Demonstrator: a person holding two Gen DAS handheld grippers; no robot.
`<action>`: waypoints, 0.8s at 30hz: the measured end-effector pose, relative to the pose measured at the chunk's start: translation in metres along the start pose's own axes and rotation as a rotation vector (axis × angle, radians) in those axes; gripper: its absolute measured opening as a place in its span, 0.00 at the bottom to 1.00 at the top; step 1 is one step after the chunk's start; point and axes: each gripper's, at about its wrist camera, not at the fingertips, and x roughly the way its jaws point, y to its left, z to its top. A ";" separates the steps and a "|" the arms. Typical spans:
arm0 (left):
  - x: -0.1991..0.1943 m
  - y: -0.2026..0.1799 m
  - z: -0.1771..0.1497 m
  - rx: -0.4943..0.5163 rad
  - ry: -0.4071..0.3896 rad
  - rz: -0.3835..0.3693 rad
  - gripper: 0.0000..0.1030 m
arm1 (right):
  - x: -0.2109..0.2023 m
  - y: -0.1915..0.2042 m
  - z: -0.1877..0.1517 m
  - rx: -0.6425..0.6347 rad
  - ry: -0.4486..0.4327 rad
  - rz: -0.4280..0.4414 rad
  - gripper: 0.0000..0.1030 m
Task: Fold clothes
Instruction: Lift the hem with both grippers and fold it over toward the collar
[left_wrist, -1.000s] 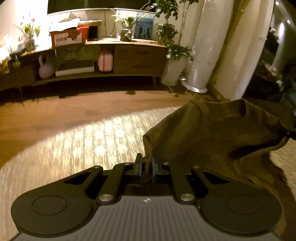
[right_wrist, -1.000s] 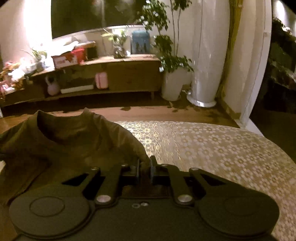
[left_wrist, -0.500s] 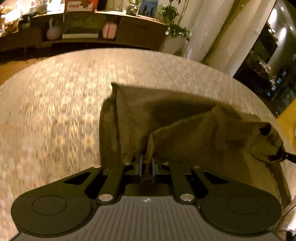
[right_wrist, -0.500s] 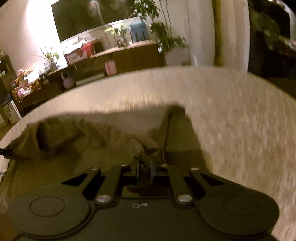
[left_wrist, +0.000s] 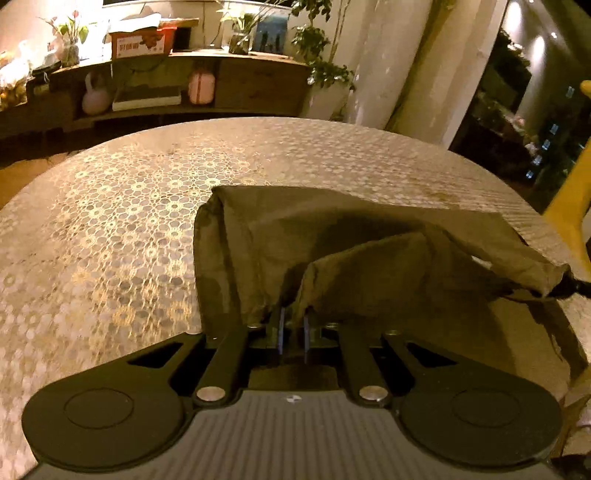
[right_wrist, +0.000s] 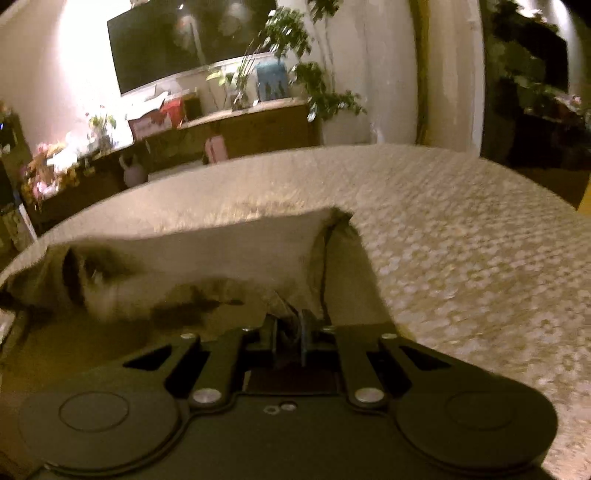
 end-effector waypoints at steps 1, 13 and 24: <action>-0.006 -0.001 -0.004 -0.006 0.001 -0.010 0.08 | -0.007 -0.004 0.001 0.013 -0.014 0.002 1.00; -0.053 -0.025 -0.079 0.016 0.048 -0.102 0.08 | -0.049 -0.053 -0.050 0.164 -0.006 -0.022 1.00; -0.058 -0.038 -0.106 0.171 0.040 -0.046 0.11 | -0.063 -0.058 -0.078 0.194 0.077 -0.007 1.00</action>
